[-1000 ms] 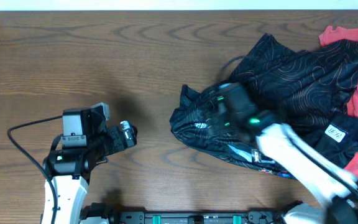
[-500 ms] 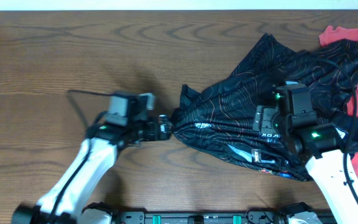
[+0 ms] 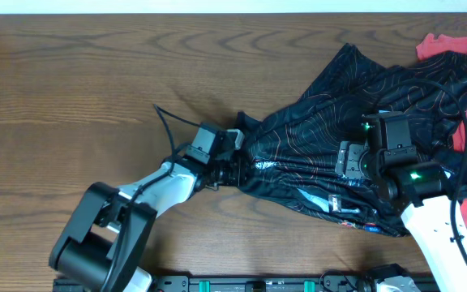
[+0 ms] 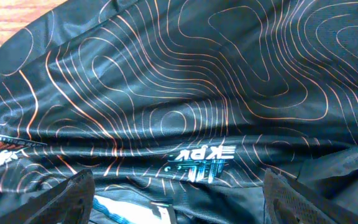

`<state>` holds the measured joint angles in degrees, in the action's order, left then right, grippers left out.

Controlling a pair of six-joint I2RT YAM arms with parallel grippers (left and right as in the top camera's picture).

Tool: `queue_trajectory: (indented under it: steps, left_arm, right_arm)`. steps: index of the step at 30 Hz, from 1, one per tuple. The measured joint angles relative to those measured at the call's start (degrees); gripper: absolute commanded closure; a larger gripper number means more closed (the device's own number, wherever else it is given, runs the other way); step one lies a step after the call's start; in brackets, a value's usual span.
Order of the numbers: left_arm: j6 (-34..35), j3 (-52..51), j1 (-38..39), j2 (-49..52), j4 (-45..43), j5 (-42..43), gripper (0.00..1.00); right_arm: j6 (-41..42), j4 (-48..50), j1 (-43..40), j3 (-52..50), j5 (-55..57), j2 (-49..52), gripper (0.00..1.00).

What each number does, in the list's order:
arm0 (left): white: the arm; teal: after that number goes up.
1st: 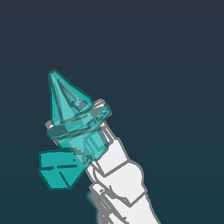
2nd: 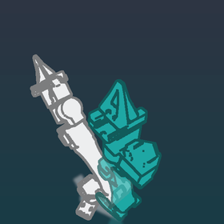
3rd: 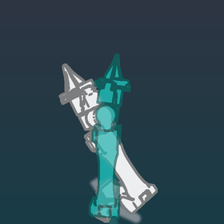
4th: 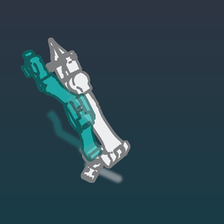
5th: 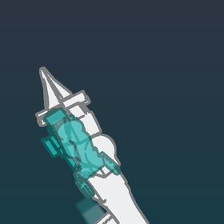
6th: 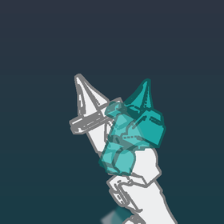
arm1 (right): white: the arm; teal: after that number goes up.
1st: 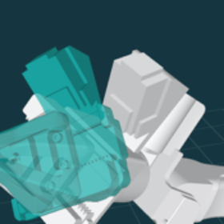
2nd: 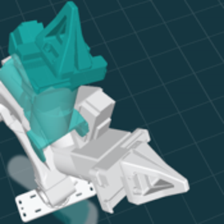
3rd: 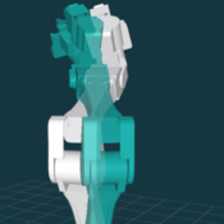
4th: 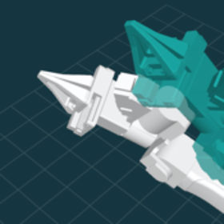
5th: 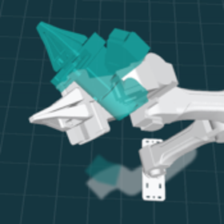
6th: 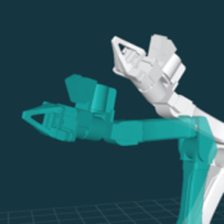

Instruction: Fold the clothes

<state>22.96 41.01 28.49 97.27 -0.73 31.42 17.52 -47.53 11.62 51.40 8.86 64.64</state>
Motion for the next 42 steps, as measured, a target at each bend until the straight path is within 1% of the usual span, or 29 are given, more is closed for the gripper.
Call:
queue_trajectory:
  steps: [3, 6, 8, 10, 13, 14, 15, 16, 17, 19, 20, 22, 26, 29, 31, 34, 35, 37, 40, 42]
  left_arm:
    - [0.15, 0.02, -0.26, -0.70, 1.42, 0.17, 0.94]
    - [-1.14, 0.00, -3.26, -4.00, 6.91, 0.00, 0.94]
    - [-2.58, 0.04, -7.45, -7.61, 10.93, -1.11, 0.94]
    - [-4.35, 0.31, -13.70, -12.31, 13.77, -3.06, 0.94]
    - [-6.27, 1.88, -23.47, -18.12, 14.38, -5.66, 0.94]
    - [-6.75, 3.48, -27.76, -20.41, 14.10, -6.56, 0.87]
    - [-6.93, 4.04, -30.23, -21.03, 13.99, -6.91, 0.74]
    - [-7.52, 5.42, -33.66, -22.10, 13.90, -7.41, 0.35]
    - [-7.67, 6.71, -36.30, -22.91, 13.75, -7.91, 0.01]
    - [-7.85, 8.92, -40.85, -24.02, 14.40, -7.48, 0.02]
    - [-7.87, 9.35, -41.88, -24.26, 15.26, -7.13, 0.02]
    - [-7.91, 9.94, -43.08, -24.44, 20.22, -5.05, 0.02]
    - [-8.02, 9.55, -42.29, -24.17, 38.16, -0.83, 0.02]
    - [-8.07, 8.98, -40.09, -24.13, 48.72, 1.03, 0.02]
    - [-8.02, 8.24, -37.81, -24.13, 51.74, 1.84, 0.02]
    - [-8.00, 6.03, -34.49, -24.13, 52.15, 2.58, 0.02]
    - [-7.93, 5.07, -33.42, -24.13, 51.74, 2.73, 0.00]
    - [-7.26, 2.71, -31.45, -24.13, 49.72, 2.60, 0.09]
    - [-3.78, -2.16, -28.44, -24.02, 42.10, 1.31, 0.25]
    - [-1.11, -5.84, -26.47, -23.93, 35.32, 0.81, 0.43]
  right_arm:
    - [0.00, 0.00, 0.00, 0.00, 0.02, 0.00, 0.15]
    - [0.00, -0.04, 0.00, 0.00, 0.02, 0.00, 0.15]
    - [0.00, -0.04, 0.00, 0.00, 0.02, 0.00, 0.15]
    - [0.00, 0.00, -0.02, 0.00, 0.04, 0.00, 0.15]
    - [0.00, 0.00, -0.02, 0.00, 0.02, 0.00, 0.15]
    - [0.00, -0.02, -0.02, 0.00, 0.02, 0.00, 0.15]
    - [0.00, -0.02, -0.02, 0.00, 0.02, 0.00, 0.15]
    - [0.00, -0.02, -0.02, 0.00, 0.02, 0.00, 0.14]
    - [0.00, -0.02, -0.02, 0.00, 0.02, 0.00, 0.14]
    - [0.00, -0.02, -0.02, 0.00, 0.02, 0.00, 0.14]
    - [0.00, 0.00, -0.02, 0.00, 0.02, 0.00, 0.14]
    - [0.00, -0.02, -0.02, 0.00, 0.04, 0.00, 0.14]
    - [0.00, 0.00, -0.02, 0.00, 0.04, 0.00, 0.12]
    - [0.00, 0.02, -0.02, 0.00, 0.04, 0.00, 0.12]
    - [0.00, -0.02, -0.02, 0.00, 0.04, 0.00, 0.12]
    - [0.00, 0.00, -0.02, 0.00, 0.02, 0.00, 0.12]
    - [0.00, 0.00, -0.02, 0.00, 0.02, 0.00, 0.12]
    - [0.00, -0.02, -0.02, 0.00, 0.04, 0.00, 0.12]
    - [0.00, -0.07, -0.02, 0.00, 0.04, 0.00, 0.12]
    - [0.00, -0.09, -0.02, 0.00, 0.04, 0.00, 0.12]
